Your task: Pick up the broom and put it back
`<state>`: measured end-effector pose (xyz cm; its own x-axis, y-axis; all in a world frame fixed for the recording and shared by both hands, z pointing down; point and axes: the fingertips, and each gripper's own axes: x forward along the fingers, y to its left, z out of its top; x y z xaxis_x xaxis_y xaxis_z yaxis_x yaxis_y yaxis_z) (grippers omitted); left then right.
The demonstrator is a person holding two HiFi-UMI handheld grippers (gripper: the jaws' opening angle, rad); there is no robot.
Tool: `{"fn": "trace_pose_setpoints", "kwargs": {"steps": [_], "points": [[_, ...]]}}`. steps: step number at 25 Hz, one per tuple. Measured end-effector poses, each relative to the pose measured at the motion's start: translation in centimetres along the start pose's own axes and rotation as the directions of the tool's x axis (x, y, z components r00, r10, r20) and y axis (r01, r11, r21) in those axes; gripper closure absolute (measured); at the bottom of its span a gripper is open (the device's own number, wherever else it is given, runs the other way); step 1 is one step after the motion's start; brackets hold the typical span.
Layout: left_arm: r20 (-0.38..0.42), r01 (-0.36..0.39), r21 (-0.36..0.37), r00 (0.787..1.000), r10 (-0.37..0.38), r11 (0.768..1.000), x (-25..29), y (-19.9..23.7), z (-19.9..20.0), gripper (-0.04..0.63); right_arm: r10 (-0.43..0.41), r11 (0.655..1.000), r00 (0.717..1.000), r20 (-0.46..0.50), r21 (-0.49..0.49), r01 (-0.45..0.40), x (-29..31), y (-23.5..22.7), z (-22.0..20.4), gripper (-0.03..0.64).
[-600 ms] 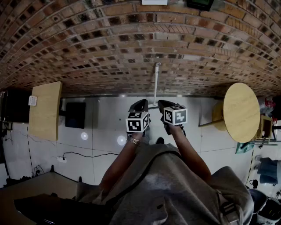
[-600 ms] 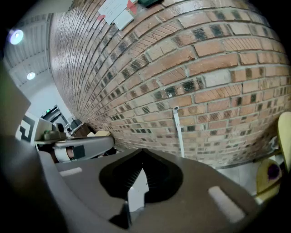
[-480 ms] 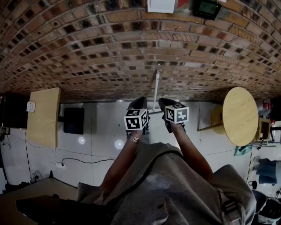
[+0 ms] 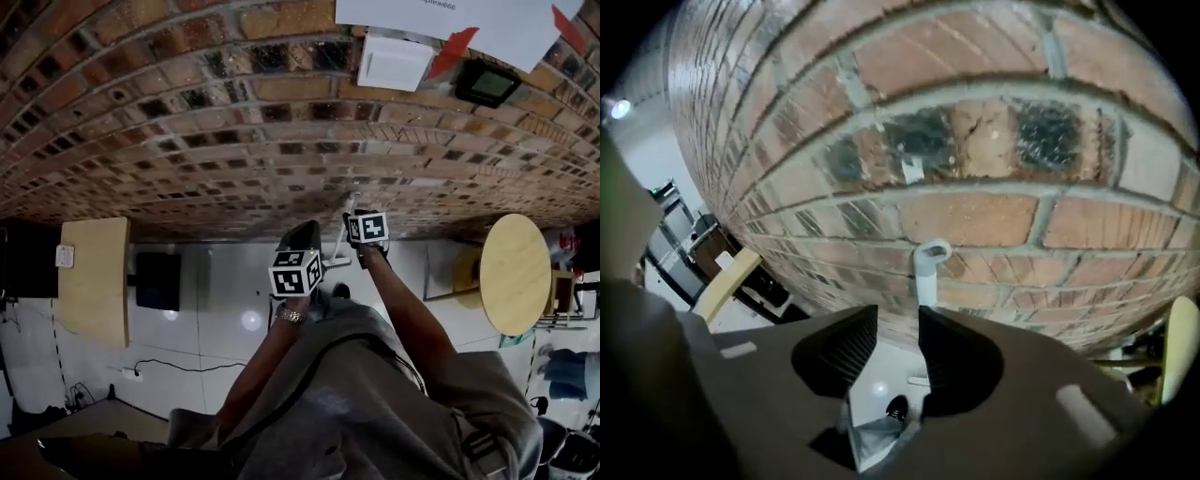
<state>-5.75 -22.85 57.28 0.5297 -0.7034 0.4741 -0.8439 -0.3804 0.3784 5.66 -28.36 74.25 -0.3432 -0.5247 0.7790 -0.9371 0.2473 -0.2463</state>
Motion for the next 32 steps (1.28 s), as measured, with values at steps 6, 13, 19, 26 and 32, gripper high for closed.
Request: {"fn": "trace_pose_setpoints", "kwargs": {"steps": [6,13,19,26,32], "points": [[-0.009,-0.051,-0.001,0.999,0.051,0.999,0.1,2.4,0.8,0.621,-0.084,0.995,0.99,-0.115,-0.066,0.076,5.9,-3.1,0.9,0.491],[0.0,-0.103,-0.007,0.995,0.103,0.995,0.7,4.6,2.2,0.621,-0.074,0.995,0.99,-0.119,-0.072,0.066,6.7,-3.9,0.8,0.518],[-0.012,-0.067,0.03,0.998,0.068,0.997,2.9,3.9,2.9,0.621,-0.013,0.989,0.996,-0.083,-0.149,0.001,-0.6,-0.6,-1.3,0.515],[-0.022,0.001,0.108,1.0,0.001,0.994,6.3,0.2,4.1,0.621,0.094,0.971,0.996,0.005,-0.222,-0.09,-9.3,2.2,4.9,0.515],[0.005,0.01,0.191,1.0,-0.011,0.982,7.4,-1.8,6.3,0.621,0.158,0.967,0.981,0.112,-0.221,-0.131,-13.5,4.0,9.5,0.515]]}}
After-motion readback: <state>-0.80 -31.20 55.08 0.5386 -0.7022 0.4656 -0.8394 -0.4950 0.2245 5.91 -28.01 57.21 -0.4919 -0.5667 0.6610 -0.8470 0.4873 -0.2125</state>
